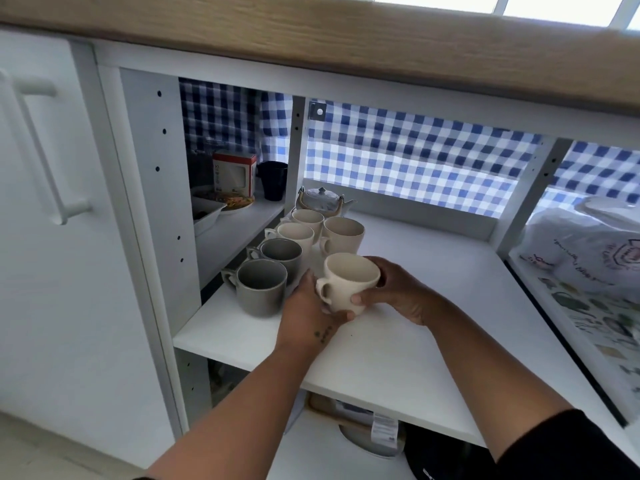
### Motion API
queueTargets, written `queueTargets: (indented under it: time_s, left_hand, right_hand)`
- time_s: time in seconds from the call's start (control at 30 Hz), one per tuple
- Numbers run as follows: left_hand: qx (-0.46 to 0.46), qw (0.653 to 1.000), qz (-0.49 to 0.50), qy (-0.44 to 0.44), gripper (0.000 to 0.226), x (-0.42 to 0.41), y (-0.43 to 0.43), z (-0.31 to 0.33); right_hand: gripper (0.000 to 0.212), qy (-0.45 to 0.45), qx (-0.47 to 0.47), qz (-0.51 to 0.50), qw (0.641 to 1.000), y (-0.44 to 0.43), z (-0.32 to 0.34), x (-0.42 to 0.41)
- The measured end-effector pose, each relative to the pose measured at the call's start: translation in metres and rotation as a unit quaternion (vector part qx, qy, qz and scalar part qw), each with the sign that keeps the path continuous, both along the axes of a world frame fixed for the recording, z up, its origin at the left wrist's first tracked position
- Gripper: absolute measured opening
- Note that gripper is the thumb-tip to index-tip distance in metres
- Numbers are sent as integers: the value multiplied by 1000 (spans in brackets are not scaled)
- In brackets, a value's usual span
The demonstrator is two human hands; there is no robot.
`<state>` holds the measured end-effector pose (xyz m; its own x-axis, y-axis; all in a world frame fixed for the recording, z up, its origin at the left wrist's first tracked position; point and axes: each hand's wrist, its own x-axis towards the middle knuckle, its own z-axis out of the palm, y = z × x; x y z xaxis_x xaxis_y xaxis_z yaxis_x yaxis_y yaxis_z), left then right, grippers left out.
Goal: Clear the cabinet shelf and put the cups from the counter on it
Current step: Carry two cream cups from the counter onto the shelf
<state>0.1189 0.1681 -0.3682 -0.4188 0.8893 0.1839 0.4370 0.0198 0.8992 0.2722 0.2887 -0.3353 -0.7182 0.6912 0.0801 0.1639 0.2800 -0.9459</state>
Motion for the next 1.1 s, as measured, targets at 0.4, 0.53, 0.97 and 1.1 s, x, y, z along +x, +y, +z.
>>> queueTargets:
  time_s: [0.4,0.53,0.97,1.1]
  left_hand:
    - [-145,926,5,348,69,22,-4,-1]
    - [-144,921,3,363,71,22,-2,-3]
    - [-150,924,2,351,71,22,-1,-2]
    - [-142,929,-1,341,67,20,0,-1]
  right_hand:
    - [63,5,58,-166,984,19,-10,-31]
    - [66,14,53,-172,984,22,-14,-36]
    - [102,-19,84,-218,972,17,-16,-45]
    - [87,-1,149,-316,937,8,-14,-31]
